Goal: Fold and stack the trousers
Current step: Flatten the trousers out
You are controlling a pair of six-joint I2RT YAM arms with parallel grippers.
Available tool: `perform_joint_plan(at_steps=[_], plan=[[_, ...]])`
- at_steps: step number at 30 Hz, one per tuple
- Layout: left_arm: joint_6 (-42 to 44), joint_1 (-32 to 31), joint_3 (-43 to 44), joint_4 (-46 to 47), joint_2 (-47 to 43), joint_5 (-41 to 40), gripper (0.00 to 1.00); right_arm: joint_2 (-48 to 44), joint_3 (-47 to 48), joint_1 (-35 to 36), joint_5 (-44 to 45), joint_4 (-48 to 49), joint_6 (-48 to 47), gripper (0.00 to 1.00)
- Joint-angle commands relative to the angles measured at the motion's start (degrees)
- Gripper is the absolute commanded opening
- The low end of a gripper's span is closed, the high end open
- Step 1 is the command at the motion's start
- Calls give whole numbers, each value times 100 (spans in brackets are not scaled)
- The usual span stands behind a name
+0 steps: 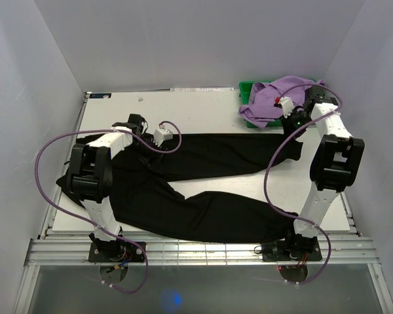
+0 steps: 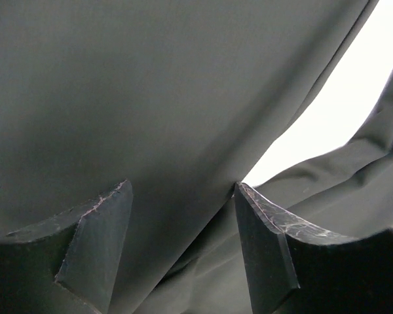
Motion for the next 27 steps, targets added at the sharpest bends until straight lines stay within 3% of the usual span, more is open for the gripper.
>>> perform_joint_plan(at_steps=[1, 4, 5, 6, 8, 9, 10, 12, 17, 22, 27], plan=[[474, -4, -101, -44, -11, -12, 73, 1037, 762, -247, -707, -1393, 251, 8], [527, -4, -40, -61, 86, -135, 73, 1488, 957, -274, -673, -1438, 505, 10], [536, -4, 30, -87, 95, -126, 73, 1507, 966, -283, -594, -1377, 611, 17], [519, 5, 57, -87, 86, -118, 74, 1499, 957, -283, -489, -1142, 734, 37], [449, 5, 136, -87, 69, -91, 76, 1297, 983, -292, -208, -973, 884, 56], [387, 5, 232, -87, 25, -39, 78, 1201, 1010, -301, -85, -885, 945, 71], [230, 5, 276, -87, -2, -4, 79, 982, 1062, -309, 65, -867, 946, 74], [80, -4, 408, -114, -98, 110, 80, 718, 1194, -336, 215, -910, 903, 75], [-385, 22, 338, 9, -748, 155, 83, -372, 713, -327, -30, -2338, -185, 70], [-562, 119, 303, -175, -767, 15, 84, -1452, -1769, -152, 600, -2545, -1161, 68], [-616, 312, 303, -360, -626, 67, 84, -1613, -2654, 313, 392, -2450, -1102, 70]])
